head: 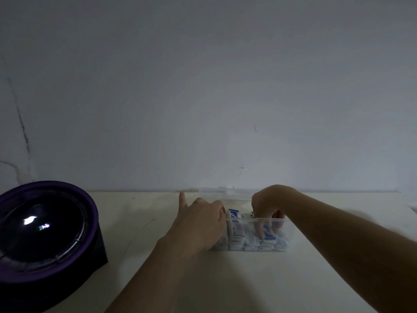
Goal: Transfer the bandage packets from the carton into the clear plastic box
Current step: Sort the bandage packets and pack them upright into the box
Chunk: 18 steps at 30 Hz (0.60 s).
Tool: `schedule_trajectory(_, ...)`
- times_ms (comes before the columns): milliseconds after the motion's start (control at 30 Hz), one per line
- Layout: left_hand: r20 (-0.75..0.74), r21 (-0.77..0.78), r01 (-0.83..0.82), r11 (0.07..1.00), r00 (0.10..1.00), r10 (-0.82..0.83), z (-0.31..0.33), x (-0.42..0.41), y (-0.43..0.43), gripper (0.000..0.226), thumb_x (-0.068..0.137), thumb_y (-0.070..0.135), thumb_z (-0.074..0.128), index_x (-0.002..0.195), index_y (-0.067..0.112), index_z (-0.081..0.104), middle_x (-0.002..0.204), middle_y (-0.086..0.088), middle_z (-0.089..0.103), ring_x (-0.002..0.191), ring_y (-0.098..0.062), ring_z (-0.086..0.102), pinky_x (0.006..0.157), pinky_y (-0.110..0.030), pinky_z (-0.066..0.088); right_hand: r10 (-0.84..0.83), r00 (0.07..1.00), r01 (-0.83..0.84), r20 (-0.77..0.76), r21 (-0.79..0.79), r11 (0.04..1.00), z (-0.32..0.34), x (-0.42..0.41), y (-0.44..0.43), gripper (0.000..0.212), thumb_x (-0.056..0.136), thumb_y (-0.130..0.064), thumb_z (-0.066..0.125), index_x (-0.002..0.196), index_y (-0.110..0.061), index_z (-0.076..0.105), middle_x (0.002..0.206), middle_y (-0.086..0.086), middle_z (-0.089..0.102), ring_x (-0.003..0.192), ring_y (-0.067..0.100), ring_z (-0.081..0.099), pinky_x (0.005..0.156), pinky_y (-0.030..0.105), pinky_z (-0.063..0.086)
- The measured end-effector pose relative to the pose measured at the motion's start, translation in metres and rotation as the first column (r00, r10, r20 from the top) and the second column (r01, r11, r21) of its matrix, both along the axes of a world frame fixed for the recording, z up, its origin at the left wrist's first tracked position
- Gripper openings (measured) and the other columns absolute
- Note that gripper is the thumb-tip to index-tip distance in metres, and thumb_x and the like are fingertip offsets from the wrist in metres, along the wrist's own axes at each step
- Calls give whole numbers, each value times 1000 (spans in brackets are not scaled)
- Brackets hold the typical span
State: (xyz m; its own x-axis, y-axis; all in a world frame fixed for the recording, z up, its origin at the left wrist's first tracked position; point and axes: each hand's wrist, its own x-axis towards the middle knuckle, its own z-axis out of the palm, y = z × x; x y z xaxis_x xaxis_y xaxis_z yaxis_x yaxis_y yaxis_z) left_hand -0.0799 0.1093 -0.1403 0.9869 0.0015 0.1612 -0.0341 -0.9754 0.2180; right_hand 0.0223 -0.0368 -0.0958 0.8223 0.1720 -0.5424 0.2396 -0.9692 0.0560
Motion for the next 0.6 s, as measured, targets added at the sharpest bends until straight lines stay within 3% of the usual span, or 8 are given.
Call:
schedule_trajectory(200,1,-2,3,1000,1000,-3,2,-1,-1,36,99,28,19,116,25,51,112,-2,59,119,-15,44,115,-55,-8,-22,999,22,-26,13,1000,0,4,4,22,72,-19,80,78,-6,63,76,7,67,64,19,67,70,26,57)
schedule_trajectory(367,-3,-4,11,1000,1000,-11,4,-3,-1,37,100,29,18,118,25,50,115,-2,58,121,-15,44,115,-56,-8,19,1000,-19,-25,-34,999,-4,5,7,23,71,-15,79,84,-7,62,89,7,65,81,21,67,80,29,55)
schedule_trajectory(467,-5,-6,18,1000,1000,-18,5,-3,0,36,100,29,19,119,26,49,117,0,58,123,-14,42,115,-55,-7,-1,999,-3,43,111,994,12,1,3,26,79,-16,73,96,-2,60,84,7,59,71,20,67,68,25,57)
schedule_trajectory(533,-2,-23,25,999,1000,-25,6,-2,1,35,100,29,20,117,27,50,115,1,59,123,-14,42,115,-54,-3,-25,980,-42,199,322,946,28,5,-6,25,82,-24,71,91,-4,60,81,10,58,63,15,64,52,19,50)
schedule_trajectory(600,12,-62,38,997,999,-37,7,-2,2,33,99,29,22,111,27,52,109,3,62,117,-15,45,116,-52,3,-118,904,-101,412,473,875,33,15,-19,32,84,-31,67,95,-1,64,86,12,64,64,16,62,54,20,45)
